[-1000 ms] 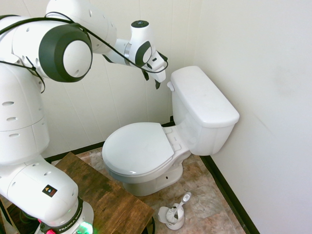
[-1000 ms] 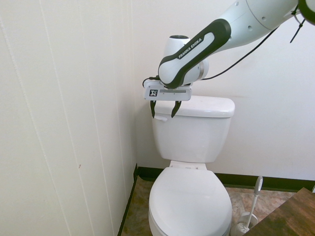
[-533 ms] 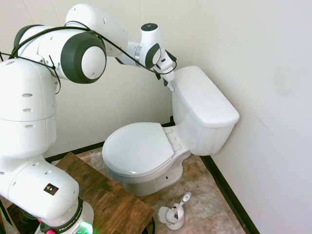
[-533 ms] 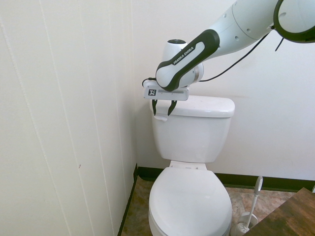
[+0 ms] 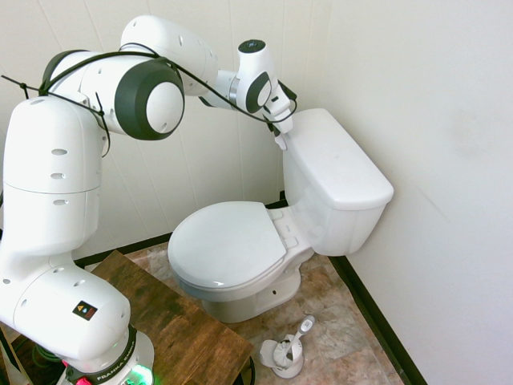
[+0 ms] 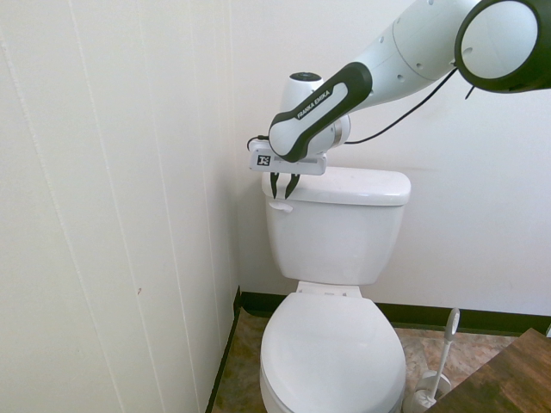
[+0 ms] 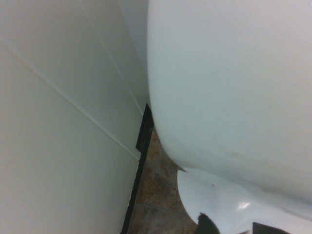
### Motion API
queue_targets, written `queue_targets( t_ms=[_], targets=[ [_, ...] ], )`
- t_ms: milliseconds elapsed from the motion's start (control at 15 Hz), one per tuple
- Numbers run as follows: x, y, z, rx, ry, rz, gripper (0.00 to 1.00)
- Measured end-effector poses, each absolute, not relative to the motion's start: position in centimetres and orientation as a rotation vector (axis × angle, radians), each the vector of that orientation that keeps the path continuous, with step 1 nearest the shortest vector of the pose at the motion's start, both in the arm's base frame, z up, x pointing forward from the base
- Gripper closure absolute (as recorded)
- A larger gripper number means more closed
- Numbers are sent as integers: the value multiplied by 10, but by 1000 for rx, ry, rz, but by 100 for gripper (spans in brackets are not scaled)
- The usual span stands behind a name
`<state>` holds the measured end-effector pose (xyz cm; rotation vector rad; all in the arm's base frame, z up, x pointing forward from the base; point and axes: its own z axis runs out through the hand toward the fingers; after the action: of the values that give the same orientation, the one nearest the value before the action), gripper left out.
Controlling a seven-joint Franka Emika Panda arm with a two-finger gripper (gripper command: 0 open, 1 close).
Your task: Flush the toilet
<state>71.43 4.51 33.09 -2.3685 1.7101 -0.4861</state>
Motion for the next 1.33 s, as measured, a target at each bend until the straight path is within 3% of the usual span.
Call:
queue_targets(
  t_ms=[1333],
  targets=[
    [740, 40, 284, -2330, 1775, -443, 100]
  ],
)
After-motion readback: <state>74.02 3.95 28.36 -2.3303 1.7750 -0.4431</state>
